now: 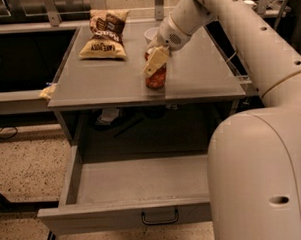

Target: Place coke can into top drawer

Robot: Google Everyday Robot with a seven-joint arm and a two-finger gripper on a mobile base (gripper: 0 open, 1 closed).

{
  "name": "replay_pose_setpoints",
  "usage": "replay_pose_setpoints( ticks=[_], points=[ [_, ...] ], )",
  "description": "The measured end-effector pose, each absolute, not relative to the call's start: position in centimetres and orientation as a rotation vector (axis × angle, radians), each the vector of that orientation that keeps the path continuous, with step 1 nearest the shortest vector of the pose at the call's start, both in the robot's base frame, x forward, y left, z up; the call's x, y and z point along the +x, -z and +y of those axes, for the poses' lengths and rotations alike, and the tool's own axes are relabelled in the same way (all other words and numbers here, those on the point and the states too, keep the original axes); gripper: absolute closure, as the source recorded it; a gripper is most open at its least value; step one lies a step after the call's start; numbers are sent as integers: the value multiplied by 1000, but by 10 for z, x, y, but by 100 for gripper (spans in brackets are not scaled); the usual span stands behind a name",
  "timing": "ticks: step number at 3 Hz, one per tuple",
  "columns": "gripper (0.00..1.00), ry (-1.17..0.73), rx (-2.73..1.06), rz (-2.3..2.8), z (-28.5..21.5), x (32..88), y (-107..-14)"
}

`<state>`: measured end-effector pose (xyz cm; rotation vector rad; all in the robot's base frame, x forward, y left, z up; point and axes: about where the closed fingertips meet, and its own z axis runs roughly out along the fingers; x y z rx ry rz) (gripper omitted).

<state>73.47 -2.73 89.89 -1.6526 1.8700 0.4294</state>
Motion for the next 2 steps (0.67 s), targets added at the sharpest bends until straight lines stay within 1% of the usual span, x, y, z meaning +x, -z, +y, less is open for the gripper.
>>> replay_pose_setpoints(
  ticks=[2],
  points=[
    [82,-429,-1653,1870,-27,735,-899]
  ],
)
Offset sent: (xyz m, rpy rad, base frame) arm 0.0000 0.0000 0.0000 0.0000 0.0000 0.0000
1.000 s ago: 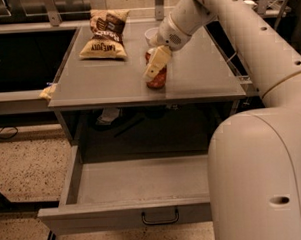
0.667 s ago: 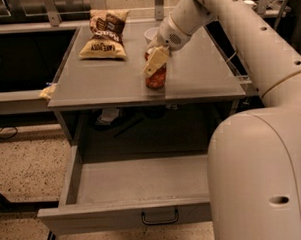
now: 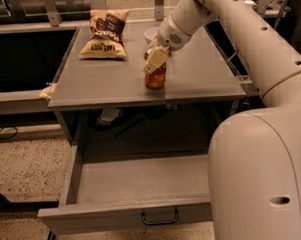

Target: Place coke can into top drawer

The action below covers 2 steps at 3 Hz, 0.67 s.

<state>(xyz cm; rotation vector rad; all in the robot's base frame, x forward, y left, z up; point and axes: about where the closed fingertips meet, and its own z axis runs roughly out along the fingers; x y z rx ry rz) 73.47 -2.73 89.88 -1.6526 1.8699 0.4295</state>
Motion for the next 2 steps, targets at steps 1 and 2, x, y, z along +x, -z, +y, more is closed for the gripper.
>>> replay_pose_setpoints(
  ticks=[1,2],
  points=[
    [100,-428,-1670,1845,-26,727,-905],
    [100,-425,-1703,1803,-23,709,-918]
  ],
)
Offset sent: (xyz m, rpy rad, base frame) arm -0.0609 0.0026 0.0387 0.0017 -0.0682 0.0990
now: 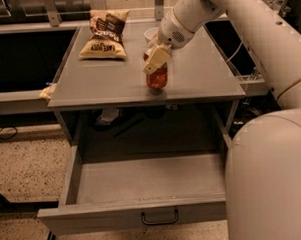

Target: Place coke can into top drawer

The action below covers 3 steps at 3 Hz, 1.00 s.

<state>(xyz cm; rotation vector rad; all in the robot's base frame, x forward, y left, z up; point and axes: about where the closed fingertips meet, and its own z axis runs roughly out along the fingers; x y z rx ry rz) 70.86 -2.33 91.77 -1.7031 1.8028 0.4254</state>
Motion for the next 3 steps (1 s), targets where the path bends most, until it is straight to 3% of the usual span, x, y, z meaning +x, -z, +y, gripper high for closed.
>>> replay_pose_setpoints(
  ticks=[3],
  points=[
    [100,-423,-1702,1786,-45,600,-938]
  ],
)
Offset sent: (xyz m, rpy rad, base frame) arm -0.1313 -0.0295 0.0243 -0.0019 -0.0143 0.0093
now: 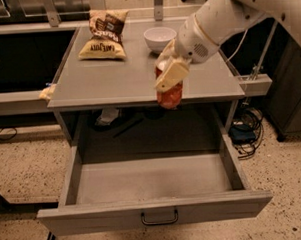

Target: Place coke can into top drawer

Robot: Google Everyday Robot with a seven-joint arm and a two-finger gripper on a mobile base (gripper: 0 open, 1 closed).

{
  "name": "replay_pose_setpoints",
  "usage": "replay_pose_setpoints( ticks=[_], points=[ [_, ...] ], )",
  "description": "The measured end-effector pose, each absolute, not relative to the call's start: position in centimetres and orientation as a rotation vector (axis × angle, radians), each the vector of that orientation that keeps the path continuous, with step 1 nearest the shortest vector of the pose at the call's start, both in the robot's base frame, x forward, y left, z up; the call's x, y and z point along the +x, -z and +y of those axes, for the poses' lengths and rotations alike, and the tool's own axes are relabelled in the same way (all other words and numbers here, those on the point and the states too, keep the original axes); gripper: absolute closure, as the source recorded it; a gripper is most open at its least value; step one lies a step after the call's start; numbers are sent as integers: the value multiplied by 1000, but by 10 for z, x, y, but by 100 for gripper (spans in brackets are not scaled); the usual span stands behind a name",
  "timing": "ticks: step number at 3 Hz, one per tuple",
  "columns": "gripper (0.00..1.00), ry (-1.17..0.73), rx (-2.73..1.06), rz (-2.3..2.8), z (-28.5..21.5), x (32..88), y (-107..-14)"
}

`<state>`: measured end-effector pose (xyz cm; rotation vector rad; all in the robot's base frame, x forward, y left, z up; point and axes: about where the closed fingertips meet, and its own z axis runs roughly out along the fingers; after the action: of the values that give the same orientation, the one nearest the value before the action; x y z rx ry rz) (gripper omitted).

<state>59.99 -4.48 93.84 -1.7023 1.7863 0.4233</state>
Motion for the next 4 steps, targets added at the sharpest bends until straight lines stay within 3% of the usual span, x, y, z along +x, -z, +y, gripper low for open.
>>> replay_pose_setpoints(
  ticks=[2,4],
  points=[
    [100,-428,-1644,1816,-65,549,-932],
    [100,-421,-1609,1814,-83,538,-901]
  ],
)
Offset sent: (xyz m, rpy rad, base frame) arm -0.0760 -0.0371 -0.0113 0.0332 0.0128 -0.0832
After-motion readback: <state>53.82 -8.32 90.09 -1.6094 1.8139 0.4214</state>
